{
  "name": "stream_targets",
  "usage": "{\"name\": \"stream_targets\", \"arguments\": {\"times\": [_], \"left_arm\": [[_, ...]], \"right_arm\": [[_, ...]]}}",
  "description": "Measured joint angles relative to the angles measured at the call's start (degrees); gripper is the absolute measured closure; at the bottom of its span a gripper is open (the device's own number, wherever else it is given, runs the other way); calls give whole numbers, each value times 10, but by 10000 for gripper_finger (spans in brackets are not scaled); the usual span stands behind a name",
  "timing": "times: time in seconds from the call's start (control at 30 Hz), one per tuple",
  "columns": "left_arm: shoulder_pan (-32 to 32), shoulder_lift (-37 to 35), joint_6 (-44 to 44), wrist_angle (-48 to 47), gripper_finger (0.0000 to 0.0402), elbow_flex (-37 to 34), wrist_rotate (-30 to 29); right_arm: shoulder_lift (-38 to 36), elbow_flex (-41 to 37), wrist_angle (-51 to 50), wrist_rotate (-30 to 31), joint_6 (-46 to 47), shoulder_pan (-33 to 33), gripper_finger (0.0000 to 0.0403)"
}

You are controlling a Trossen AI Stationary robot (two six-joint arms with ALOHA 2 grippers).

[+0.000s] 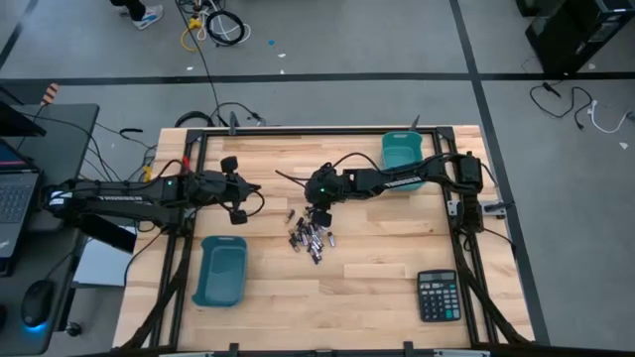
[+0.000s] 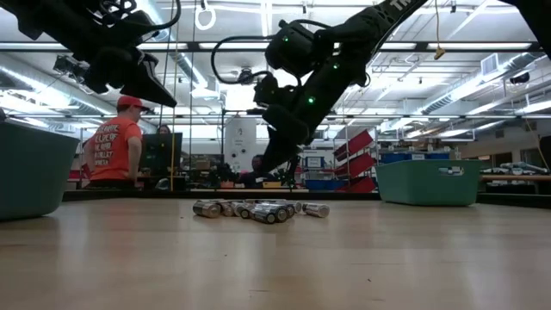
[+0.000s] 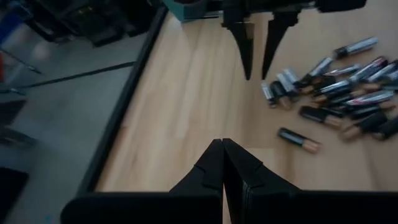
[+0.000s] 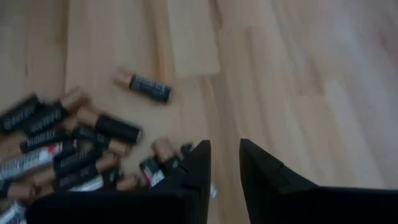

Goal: Sort batteries
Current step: Put the black battery into the green bin

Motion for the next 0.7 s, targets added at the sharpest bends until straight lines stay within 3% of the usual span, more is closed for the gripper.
{"name": "stream_targets", "arguments": {"times": [0.17,0.7], "left_arm": [[0,0,-8,-7,400,0,25],[0,0,-6,-7,400,0,14]], "right_arm": [[9,0,3,0,-21,5,331],[29,-1,11,1,-34,17,331]]}}
